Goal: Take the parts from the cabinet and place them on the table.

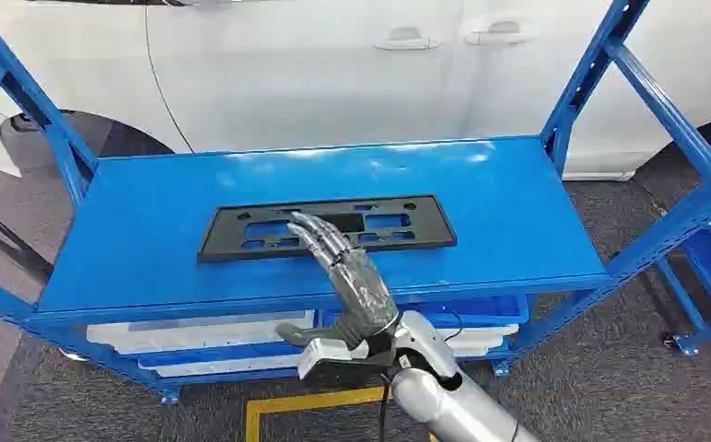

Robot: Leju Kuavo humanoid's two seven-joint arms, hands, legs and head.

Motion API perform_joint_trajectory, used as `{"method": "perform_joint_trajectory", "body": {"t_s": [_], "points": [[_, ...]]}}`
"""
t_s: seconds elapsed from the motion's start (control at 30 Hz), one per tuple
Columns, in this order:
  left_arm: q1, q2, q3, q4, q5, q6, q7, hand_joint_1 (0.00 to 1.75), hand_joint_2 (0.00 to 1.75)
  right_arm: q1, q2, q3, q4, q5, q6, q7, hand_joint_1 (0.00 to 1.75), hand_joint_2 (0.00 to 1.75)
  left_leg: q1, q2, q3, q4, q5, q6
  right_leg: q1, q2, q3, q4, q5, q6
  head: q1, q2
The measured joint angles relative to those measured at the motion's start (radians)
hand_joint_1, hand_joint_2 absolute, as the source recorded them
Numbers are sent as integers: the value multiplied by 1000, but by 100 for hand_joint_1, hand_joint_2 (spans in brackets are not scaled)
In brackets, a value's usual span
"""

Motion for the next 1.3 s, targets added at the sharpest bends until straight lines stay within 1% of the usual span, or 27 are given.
{"method": "perform_joint_trajectory", "body": {"t_s": [0.03,0.07,0.1,0.13,0.23,0.3,0.33,0.43,0.47,0.5,0.53,0.6,0.63,0.73,0.77,0.8,0.83,0.87,0.93,0.97,1.0,1.03,1.1,1.13,1.17,1.27,1.3], "points": [[1,-1,0,0,0,0,0,0,0,-8,4,17,16,23,-11,7,0,175,1,-1,6,2,-5,-3,-2,-1,25,-64,49,-1,0,0],[0,-2,-2,0,0,0,0,0,0,-20,8,32,31,42,-19,16,0,175,1,-2,13,7,-13,-7,-2,-2,66,-164,109,-3,0,0],[0,-2,-2,0,0,0,0,0,0,-31,15,48,46,59,-25,23,0,175,1,-2,16,12,-21,-12,-2,-4,102,-253,151,-8,1,0],[0,-2,-3,0,0,0,0,0,0,-42,19,61,65,73,-30,33,0,175,-6,-2,13,19,-28,-22,3,-5,113,-275,132,-13,0,0],[-3,-2,-6,0,0,2,1,0,0,-59,39,92,106,105,-41,52,0,175,-1,-1,15,13,-30,-39,9,0,109,-276,131,-29,0,0],[-4,-2,-8,0,1,5,2,0,0,-68,53,107,122,112,-46,56,0,175,2,1,18,22,-41,-52,1,0,121,-289,134,-41,-1,0],[-4,-2,-8,0,3,5,2,0,0,-75,61,113,130,118,-50,59,0,175,2,1,1,63,-64,-55,1,-1,125,-290,131,-47,-5,0],[-5,-2,-8,0,7,9,8,0,0,-87,77,136,163,139,-55,70,0,175,3,1,-128,299,-160,-65,5,-3,129,-290,124,-56,-4,0],[-2,-2,-8,0,10,9,12,0,0,-87,81,144,174,146,-58,74,0,175,4,1,-155,339,-162,-65,6,-2,131,-289,122,-56,-5,0],[-1,-3,-8,0,11,10,14,0,0,-87,87,151,184,154,-62,80,0,175,4,1,-158,326,-135,-64,6,0,135,-289,119,-56,-5,0],[2,-3,-8,0,15,12,16,0,0,-88,93,156,191,162,-65,86,0,175,4,1,-134,263,-87,-62,6,2,141,-289,115,-55,-5,0],[1,-2,-8,0,18,16,18,0,0,-95,111,165,203,180,-65,93,0,175,3,1,-51,76,17,-52,7,3,157,-289,106,-50,-5,0],[1,-2,-8,1,19,18,19,0,0,-101,121,172,209,187,-65,98,0,175,-1,1,-25,31,8,-46,10,3,161,-290,102,-45,-3,0],[0,-3,-8,1,21,18,21,0,0,-110,137,184,220,194,-65,101,0,175,-9,-1,-22,20,5,-32,10,1,161,-292,100,-29,-4,0],[2,-3,-8,1,21,18,21,0,0,-113,140,187,224,196,-65,102,0,175,-9,-1,-22,17,5,-27,10,1,163,-295,100,-25,-3,0],[2,-4,-8,1,21,19,21,0,0,-117,146,189,227,199,-64,105,0,175,6,1,-14,2,12,-17,13,0,162,-289,93,-19,-4,0],[2,-5,-8,1,21,22,21,0,0,-123,151,190,230,205,-63,108,0,175,3,2,-10,-1,13,-14,13,-1,152,-260,75,-15,-2,0],[1,-5,-8,1,21,24,21,0,0,-134,157,196,236,212,-61,113,0,175,2,5,-10,-1,12,-8,10,-1,115,-188,34,-13,3,0],[-1,-5,-10,1,21,27,21,0,0,-140,164,209,256,223,-59,128,0,175,1,6,-10,-1,10,-5,8,-1,30,-21,-34,-9,3,0],[-1,-5,-10,1,23,29,21,0,0,-140,166,214,268,234,-60,139,0,175,1,4,-10,0,9,-5,8,-1,1,31,-44,-9,2,0],[1,-5,-10,1,24,32,22,0,0,-141,170,219,281,250,-64,151,0,175,1,3,-8,1,7,-5,8,-1,-7,34,-30,-9,3,0],[1,-5,-11,1,27,33,25,0,0,-145,177,222,297,267,-68,163,0,175,1,1,-6,2,5,-7,8,-1,12,-18,12,-11,3,0],[0,-7,-15,1,28,35,29,0,0,-159,194,225,331,292,-79,174,0,175,1,-1,2,6,-2,-12,9,-1,99,-206,112,-22,3,0],[0,-8,-18,1,29,35,29,0,0,-165,199,227,342,295,-87,174,0,175,1,-1,3,8,-6,-17,12,-3,130,-280,124,-29,3,0],[-1,-8,-18,1,30,35,29,0,0,-171,204,228,349,297,-88,174,0,175,-6,-1,0,14,-9,-24,15,-3,134,-288,122,-30,2,0],[0,-8,-19,1,30,36,29,0,0,-176,216,231,376,301,-92,175,0,175,-1,0,3,6,-8,-41,20,2,131,-288,123,-42,3,0],[-1,-7,-20,1,30,36,29,0,0,-179,220,231,380,302,-93,175,0,175,-3,0,3,9,-14,-47,11,1,137,-298,128,-50,2,0]]}}
